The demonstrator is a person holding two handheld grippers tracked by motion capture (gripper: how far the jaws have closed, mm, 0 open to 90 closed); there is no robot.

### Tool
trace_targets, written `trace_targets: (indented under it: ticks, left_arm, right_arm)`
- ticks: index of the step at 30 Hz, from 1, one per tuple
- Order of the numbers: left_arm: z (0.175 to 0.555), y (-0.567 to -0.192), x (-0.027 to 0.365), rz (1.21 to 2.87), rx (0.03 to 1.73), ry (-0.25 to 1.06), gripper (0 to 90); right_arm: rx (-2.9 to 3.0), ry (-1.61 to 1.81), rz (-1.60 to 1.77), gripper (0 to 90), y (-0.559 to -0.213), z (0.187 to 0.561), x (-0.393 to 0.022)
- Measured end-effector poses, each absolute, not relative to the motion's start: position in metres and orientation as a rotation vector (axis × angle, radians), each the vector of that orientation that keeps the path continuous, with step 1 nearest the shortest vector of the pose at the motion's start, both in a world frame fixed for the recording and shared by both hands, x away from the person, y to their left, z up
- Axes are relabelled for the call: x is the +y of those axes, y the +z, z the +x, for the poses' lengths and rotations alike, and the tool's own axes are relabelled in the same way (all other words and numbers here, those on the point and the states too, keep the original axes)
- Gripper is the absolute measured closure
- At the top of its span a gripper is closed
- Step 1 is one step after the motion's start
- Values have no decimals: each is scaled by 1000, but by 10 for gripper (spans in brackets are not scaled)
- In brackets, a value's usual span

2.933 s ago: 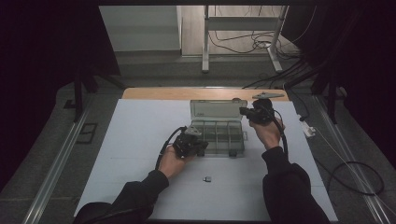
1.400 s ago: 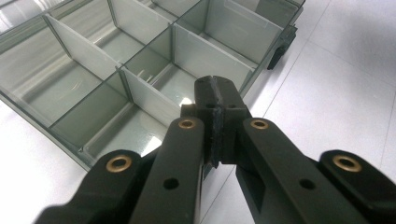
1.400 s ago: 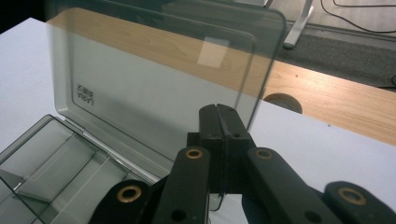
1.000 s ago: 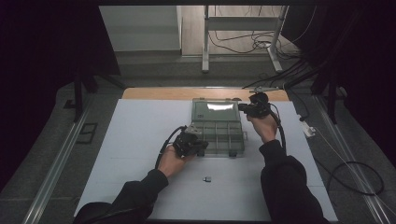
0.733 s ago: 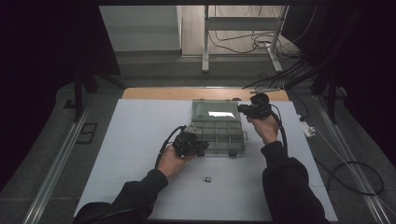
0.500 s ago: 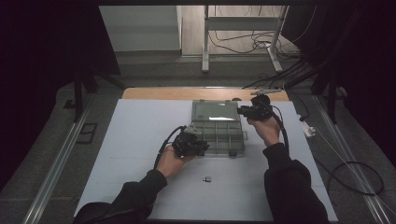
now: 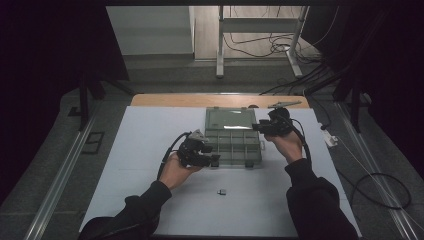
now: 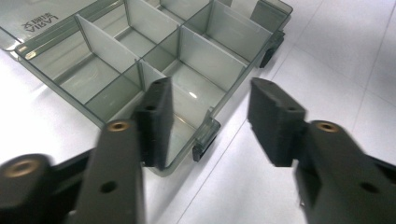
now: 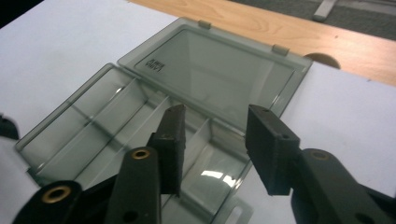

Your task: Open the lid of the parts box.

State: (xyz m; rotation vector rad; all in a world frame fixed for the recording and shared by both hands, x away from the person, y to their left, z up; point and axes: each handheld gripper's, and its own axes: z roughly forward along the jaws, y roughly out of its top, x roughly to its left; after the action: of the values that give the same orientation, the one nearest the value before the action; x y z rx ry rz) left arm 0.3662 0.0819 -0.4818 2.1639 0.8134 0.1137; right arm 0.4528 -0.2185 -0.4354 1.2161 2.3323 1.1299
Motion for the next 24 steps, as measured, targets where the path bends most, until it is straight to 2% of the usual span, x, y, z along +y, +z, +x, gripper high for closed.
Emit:
trace_targets:
  ticks: [4,5,12,20,24]
  left_arm:
    - [366,-480,85,2175,807,92,354]
    - [366,-480,85,2175,809,90,354]
    - [365,-481,90,2198,833,114,183]
    - [365,-480,104,2182,883,108,76]
    - [363,-480,108,2190,891,123,54]
  right_arm:
    - [2354,1098,1203,497,-437,445,-218]
    - [2354,1098,1203,497,-437,445,-218]
    - [2379,1099,1194,423,-436,434,-217]
    - [2407,1084,1172,335,-436,420,-214]
    - [2422,1077,1172,304,-436,414,-214]
